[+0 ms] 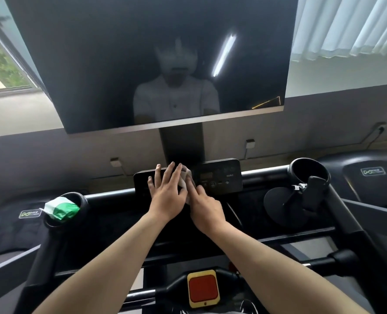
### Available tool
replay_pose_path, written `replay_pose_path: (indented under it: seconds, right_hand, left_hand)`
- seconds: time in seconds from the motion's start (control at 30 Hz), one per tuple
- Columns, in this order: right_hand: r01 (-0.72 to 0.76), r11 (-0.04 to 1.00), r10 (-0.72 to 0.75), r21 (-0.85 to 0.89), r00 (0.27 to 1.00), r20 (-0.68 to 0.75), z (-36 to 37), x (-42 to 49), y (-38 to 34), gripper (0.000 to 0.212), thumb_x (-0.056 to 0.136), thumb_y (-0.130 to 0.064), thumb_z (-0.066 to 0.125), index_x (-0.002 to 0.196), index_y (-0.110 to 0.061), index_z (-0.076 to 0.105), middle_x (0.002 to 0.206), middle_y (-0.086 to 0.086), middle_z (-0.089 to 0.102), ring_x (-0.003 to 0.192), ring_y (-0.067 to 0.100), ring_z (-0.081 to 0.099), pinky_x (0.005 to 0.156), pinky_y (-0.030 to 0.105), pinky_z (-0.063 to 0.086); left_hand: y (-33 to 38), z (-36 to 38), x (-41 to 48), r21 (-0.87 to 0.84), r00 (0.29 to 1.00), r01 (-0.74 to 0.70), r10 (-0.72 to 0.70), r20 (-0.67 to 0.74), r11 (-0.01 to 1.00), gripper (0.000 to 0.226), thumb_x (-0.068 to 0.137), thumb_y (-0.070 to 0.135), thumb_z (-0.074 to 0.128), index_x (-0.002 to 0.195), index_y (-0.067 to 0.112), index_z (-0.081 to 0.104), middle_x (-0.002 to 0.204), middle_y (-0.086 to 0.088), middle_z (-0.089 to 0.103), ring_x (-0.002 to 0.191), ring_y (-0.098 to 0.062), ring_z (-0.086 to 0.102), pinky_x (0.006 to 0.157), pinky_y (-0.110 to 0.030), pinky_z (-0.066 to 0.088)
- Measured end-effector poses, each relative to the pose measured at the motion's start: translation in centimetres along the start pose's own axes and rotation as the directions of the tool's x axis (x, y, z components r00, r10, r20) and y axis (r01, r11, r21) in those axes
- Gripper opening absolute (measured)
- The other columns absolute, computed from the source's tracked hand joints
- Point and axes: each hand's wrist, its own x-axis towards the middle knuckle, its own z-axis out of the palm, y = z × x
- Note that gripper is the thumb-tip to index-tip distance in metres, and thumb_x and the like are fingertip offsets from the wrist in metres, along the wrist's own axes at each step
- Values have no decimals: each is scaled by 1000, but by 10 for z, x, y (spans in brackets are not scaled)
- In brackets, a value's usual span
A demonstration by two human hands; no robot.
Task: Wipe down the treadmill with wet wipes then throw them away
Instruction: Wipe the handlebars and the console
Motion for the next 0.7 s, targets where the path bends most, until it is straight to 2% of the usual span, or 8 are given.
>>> replay_pose_path:
  seconds: [0.1,0.27,0.33,0.4,0.47,0.53,0.6,0.7]
  right_hand:
    - [-119,993,119,-8,992,-32,-10,-5,26,80,101,-20,38,158,-32,-16,131,7,43,99,37,63,67,41,39]
    - [-333,928,354,167,928,-116,-29,-12,58,76,102,-33,34,159,-26,-16,128,6,42,105,32,59,80,46,46]
    - [-294,951,304,91,943,-132,-29,-9,55,74,104,-30,33,159,-27,-17,128,8,42,103,32,60,78,46,47]
    - [-178,982,171,-60,980,-104,-25,-5,47,76,103,-20,36,159,-34,-14,128,9,42,99,33,63,70,43,46]
    - [-68,985,61,-159,997,-51,-20,-1,41,77,103,-17,39,159,-40,-8,127,8,44,98,32,64,66,39,41]
    - [-25,976,11,-215,998,-63,-21,6,41,71,103,-20,39,160,-37,0,128,7,47,100,30,64,71,39,41]
    - [-52,966,14,-253,989,-150,-26,13,51,68,104,-25,39,161,-31,3,130,7,49,106,30,62,79,41,44]
    - [-188,956,135,-225,963,-234,-43,19,78,71,103,-24,39,161,-23,-3,133,7,40,119,29,47,91,42,41]
  left_hand:
    - [-6,0,-2,16,1000,-14,13,22,1000,76,97,36,56,160,39,14,169,13,5,155,-20,-16,123,-49,-12]
    - [6,3,-1,14,998,36,-37,55,999,75,100,43,51,160,37,7,169,9,-3,152,-23,-26,120,-51,-15]
    - [16,3,2,36,994,73,-76,83,997,78,98,43,53,160,37,7,168,4,-4,152,-28,-26,121,-54,-12]
    - [26,3,8,53,992,71,-76,96,996,78,96,41,55,159,38,10,168,1,-1,153,-30,-22,121,-55,-10]
    - [36,4,11,46,994,8,-13,109,999,76,95,37,55,159,37,14,169,4,4,154,-24,-16,121,-54,-9]
    - [45,8,12,31,992,-52,48,121,998,74,94,34,55,158,39,17,168,6,7,155,-19,-11,122,-55,-9]
    - [50,11,13,22,991,-47,44,125,999,75,94,38,57,158,41,16,167,5,7,154,-20,-10,121,-56,-10]
    - [45,15,12,76,987,-66,54,150,995,86,91,57,59,157,45,6,166,6,-2,153,-20,-19,119,-56,-15]
